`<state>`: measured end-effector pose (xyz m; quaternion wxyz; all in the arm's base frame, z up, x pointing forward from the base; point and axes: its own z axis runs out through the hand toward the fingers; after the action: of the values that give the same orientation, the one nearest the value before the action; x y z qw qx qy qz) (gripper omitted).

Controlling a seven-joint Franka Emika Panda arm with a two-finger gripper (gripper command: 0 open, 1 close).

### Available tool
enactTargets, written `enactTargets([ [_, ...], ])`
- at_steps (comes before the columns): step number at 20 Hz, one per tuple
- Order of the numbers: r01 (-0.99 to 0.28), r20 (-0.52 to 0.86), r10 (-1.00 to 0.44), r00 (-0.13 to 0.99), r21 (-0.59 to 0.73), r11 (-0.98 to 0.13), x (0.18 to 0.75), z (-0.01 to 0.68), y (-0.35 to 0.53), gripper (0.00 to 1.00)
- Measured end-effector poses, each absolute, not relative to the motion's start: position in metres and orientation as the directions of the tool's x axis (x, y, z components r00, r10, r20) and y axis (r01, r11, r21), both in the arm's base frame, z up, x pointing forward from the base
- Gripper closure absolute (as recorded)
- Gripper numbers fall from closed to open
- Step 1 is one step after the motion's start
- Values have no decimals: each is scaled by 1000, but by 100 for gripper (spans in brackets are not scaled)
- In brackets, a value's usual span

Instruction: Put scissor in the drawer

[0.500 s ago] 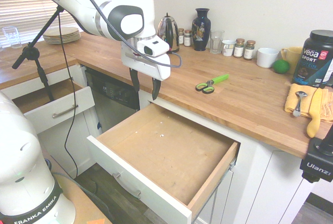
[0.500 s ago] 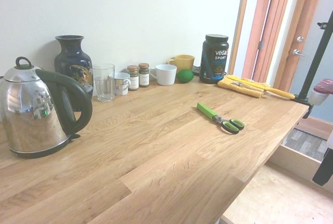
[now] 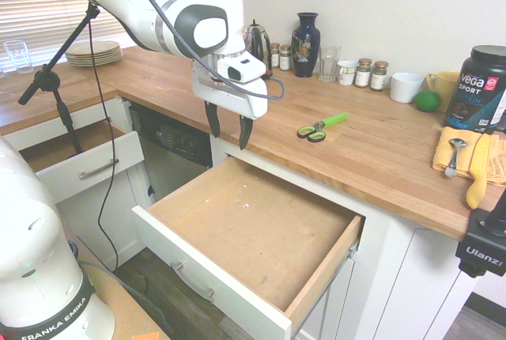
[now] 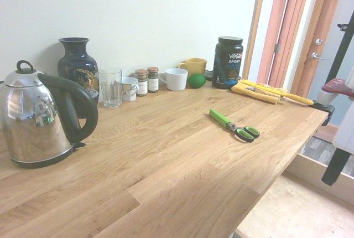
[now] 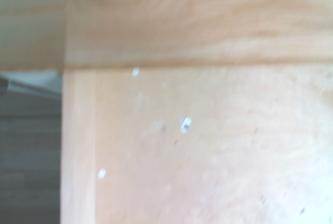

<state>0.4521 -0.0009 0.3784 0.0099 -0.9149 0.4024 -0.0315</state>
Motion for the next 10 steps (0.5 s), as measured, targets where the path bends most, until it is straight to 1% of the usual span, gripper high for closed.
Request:
enactTargets([
  [10,-777,94,-778,621,-56,-627,555,392,-37,0],
])
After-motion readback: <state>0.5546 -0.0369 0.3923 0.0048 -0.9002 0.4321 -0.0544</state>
